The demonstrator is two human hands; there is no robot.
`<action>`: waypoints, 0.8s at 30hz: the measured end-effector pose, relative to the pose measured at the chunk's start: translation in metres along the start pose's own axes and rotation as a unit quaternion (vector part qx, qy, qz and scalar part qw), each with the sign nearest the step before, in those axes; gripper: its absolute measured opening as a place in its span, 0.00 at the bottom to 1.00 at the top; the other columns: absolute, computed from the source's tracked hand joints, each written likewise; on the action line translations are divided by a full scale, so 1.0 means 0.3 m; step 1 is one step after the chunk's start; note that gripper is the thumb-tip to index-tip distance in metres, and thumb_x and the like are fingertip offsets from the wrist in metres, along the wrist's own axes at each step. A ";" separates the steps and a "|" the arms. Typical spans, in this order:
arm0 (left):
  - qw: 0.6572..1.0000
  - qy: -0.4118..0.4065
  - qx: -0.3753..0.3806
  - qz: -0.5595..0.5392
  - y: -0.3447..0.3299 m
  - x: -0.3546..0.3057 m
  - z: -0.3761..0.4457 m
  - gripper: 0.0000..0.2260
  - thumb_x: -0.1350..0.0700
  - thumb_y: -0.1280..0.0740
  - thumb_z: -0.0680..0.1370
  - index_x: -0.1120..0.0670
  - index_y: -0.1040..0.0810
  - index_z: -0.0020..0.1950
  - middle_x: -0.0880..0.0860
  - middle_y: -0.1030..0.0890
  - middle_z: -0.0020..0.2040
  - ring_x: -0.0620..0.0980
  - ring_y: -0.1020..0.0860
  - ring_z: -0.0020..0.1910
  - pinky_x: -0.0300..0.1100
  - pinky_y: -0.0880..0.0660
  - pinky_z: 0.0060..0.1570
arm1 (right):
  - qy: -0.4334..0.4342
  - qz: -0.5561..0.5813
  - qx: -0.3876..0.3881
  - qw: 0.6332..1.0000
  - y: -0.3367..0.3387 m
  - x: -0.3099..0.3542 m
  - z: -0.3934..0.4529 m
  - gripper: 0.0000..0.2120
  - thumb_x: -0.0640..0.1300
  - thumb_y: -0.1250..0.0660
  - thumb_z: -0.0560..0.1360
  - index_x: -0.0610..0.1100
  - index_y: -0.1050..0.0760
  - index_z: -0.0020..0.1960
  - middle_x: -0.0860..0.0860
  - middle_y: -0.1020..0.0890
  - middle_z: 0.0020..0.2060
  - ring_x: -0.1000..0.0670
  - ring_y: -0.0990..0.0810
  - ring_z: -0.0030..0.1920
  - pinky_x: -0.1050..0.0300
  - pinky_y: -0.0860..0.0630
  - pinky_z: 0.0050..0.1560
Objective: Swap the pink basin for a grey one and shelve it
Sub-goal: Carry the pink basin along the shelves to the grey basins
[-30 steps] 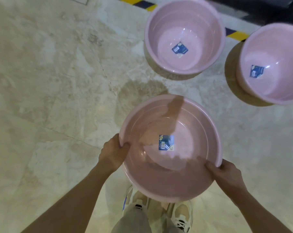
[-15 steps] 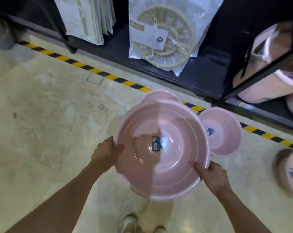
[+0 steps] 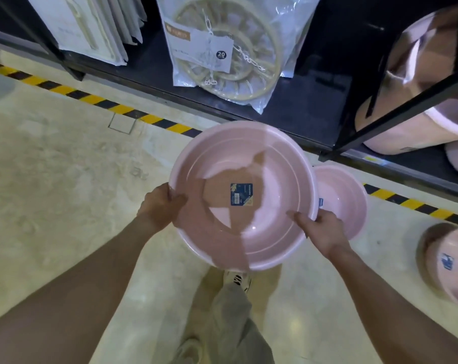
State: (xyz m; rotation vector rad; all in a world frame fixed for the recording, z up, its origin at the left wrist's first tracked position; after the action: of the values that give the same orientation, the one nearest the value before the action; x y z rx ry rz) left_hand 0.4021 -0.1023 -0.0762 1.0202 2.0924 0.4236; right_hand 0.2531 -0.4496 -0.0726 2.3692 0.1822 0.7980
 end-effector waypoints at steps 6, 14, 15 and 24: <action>0.997 0.031 -0.010 0.070 -0.078 -0.028 0.230 0.11 0.45 0.32 0.75 0.52 0.26 0.45 0.49 0.26 0.38 0.59 0.24 0.45 0.45 0.28 0.43 | -0.015 -0.001 0.017 1.000 -0.042 0.015 0.226 0.14 0.59 0.29 0.73 0.48 0.18 0.45 0.47 0.15 0.40 0.44 0.19 0.49 0.54 0.27 0.46; 0.994 0.010 0.013 0.108 -0.155 0.011 0.490 0.24 0.39 0.35 0.71 0.54 0.20 0.58 0.58 0.19 0.51 0.62 0.22 0.52 0.48 0.26 0.49 | -0.036 -0.013 0.014 0.999 -0.167 0.014 0.428 0.20 0.61 0.29 0.74 0.45 0.15 0.52 0.46 0.13 0.46 0.43 0.17 0.52 0.46 0.21 0.57; 0.994 0.004 0.016 0.108 -0.163 0.017 0.524 0.27 0.38 0.37 0.69 0.54 0.20 0.59 0.59 0.18 0.52 0.62 0.22 0.53 0.48 0.26 0.50 | -0.042 -0.013 0.011 0.999 -0.187 0.014 0.451 0.20 0.60 0.29 0.74 0.44 0.15 0.51 0.46 0.13 0.45 0.43 0.17 0.51 0.45 0.20 0.56; 0.987 -0.013 0.007 0.157 -0.312 0.108 0.845 0.33 0.36 0.40 0.68 0.60 0.21 0.60 0.60 0.22 0.49 0.61 0.25 0.48 0.47 0.31 0.47 | -0.100 -0.026 -0.033 0.994 -0.396 -0.127 0.740 0.23 0.62 0.34 0.68 0.46 0.18 0.54 0.46 0.15 0.45 0.42 0.18 0.48 0.50 0.21 0.47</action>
State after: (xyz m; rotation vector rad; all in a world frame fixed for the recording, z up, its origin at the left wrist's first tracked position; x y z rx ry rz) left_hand 0.5303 -0.1433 -0.3126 1.3632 1.9174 0.5485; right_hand 0.3602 -0.4820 -0.3014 2.3542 0.1316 0.5296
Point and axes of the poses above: each hand's wrist, its own z-axis towards the middle knuckle, its own y-axis out of the back of the hand, x = y × z, the point moved 4 cm from there along z, towards the middle knuckle
